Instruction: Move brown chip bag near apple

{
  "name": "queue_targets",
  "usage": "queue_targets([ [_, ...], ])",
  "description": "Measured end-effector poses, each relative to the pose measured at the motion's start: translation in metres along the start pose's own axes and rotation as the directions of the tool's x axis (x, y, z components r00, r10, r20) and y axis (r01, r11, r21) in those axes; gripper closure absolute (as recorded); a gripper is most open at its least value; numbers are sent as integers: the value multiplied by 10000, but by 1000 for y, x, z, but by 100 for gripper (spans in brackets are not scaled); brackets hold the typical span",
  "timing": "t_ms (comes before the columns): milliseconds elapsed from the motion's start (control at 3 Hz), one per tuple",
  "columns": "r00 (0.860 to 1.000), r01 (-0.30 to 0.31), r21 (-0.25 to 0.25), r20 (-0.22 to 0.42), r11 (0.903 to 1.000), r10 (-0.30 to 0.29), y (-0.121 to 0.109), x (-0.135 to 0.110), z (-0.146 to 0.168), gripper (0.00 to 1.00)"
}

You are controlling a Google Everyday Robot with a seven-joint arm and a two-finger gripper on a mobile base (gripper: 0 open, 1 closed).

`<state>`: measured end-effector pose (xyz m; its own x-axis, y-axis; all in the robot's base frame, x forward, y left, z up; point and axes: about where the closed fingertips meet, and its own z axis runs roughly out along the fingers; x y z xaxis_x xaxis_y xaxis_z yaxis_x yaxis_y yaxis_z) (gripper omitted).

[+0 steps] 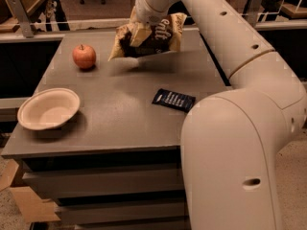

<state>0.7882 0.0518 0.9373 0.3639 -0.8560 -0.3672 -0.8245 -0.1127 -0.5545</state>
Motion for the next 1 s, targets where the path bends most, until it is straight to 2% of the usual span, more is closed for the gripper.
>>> queue_targets([
  [667, 9983, 525, -591, 266, 9969, -510, 5, -14, 22, 100],
  [1000, 9960, 648, -931, 675, 9935, -586, 7, -22, 49, 100],
])
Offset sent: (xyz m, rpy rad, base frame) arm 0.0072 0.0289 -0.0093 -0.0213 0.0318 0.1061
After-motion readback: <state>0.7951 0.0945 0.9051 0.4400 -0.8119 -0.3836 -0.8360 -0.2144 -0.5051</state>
